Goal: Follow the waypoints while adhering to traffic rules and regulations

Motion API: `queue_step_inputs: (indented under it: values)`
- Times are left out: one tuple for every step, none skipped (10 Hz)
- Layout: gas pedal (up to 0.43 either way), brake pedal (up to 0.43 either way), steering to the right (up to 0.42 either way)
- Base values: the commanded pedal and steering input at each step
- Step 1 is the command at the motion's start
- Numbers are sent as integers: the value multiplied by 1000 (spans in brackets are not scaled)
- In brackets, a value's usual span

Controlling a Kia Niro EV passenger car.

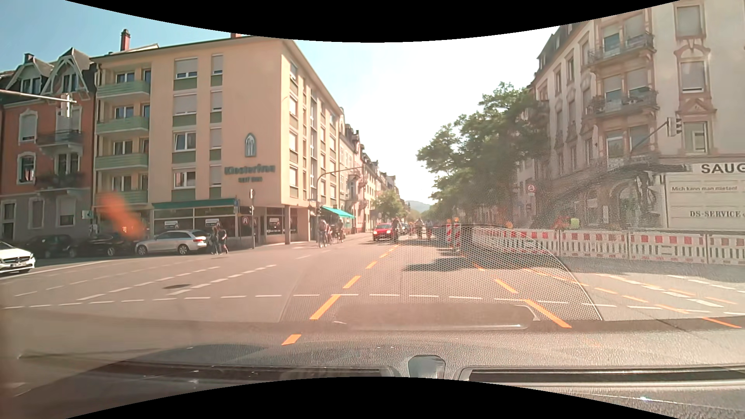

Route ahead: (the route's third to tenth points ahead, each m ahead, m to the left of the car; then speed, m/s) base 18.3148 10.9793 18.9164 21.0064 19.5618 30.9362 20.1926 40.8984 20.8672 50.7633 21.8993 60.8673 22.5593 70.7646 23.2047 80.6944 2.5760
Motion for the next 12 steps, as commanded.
queue_step_inputs:
  values:
    - [0, 0, 25]
    - [0, 0, 25]
    - [0, 0, 25]
    - [0, 0, 25]
    - [0, 0, 25]
    - [0, 0, 25]
    - [0, 0, 21]
    - [0, 0, 13]
    - [0, 0, 9]
    - [0, 0, 13]
    - [0, 18, 25]
    - [0, 85, 26]
